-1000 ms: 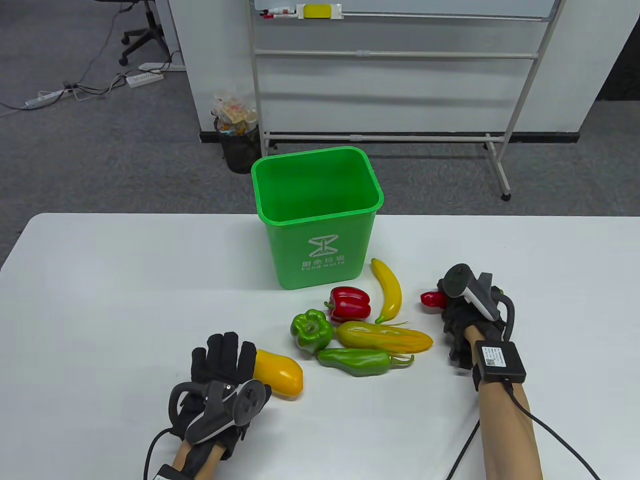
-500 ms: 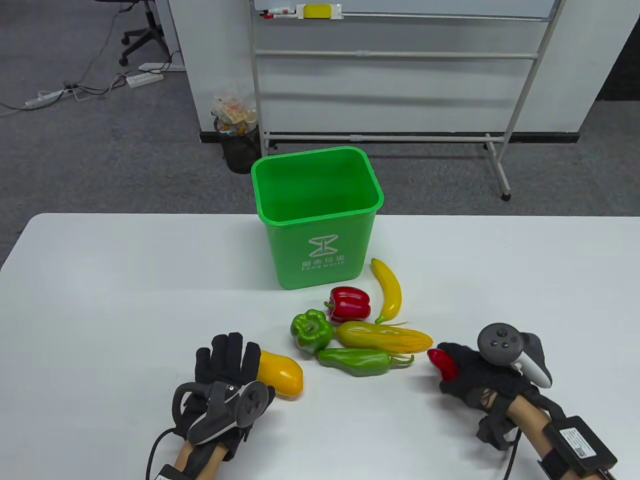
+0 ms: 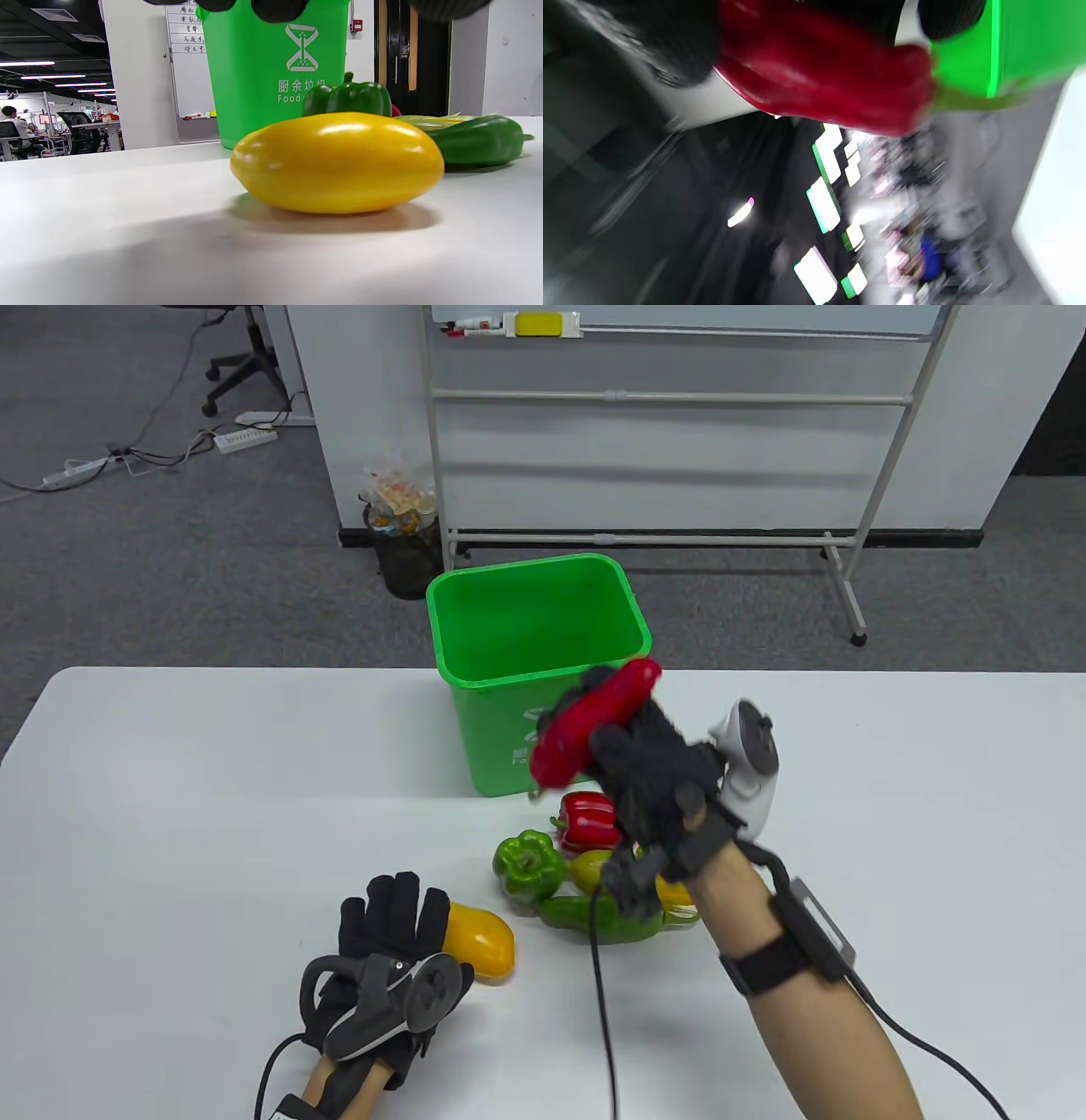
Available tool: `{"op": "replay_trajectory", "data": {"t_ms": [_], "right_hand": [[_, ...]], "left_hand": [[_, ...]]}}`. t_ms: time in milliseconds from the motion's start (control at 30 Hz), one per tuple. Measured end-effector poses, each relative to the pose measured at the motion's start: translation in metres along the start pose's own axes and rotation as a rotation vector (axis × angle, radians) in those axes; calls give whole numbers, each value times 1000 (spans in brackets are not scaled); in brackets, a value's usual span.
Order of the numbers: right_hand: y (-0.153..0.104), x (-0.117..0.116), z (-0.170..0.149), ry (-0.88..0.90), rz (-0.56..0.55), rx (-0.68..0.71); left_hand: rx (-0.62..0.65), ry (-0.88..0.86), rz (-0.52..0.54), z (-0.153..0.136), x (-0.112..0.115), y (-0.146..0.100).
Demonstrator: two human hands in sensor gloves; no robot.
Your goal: Toss fruit and vegetables into food waste bin
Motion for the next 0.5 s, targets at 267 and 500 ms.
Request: {"op": "replay_trajectory", "data": {"t_ms": [267, 500], "right_hand": [[-30, 36, -14, -520, -110, -140], [-75, 24, -45, -1005, -32, -57]], "left_hand": [[-5, 4, 1, -4, 0, 0], [-15, -7, 2, -5, -1, 0]]}}
Point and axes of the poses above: the tracker on the back of each hand, its own z axis roughly to the thumb side, its own y axis roughly from the wrist to the fingertips, x = y × z, the point moved 5 cm from there along y, roughly from the wrist to the fingertips, and after that the axes turned 6 degrees about z, right-handed, at the moved point
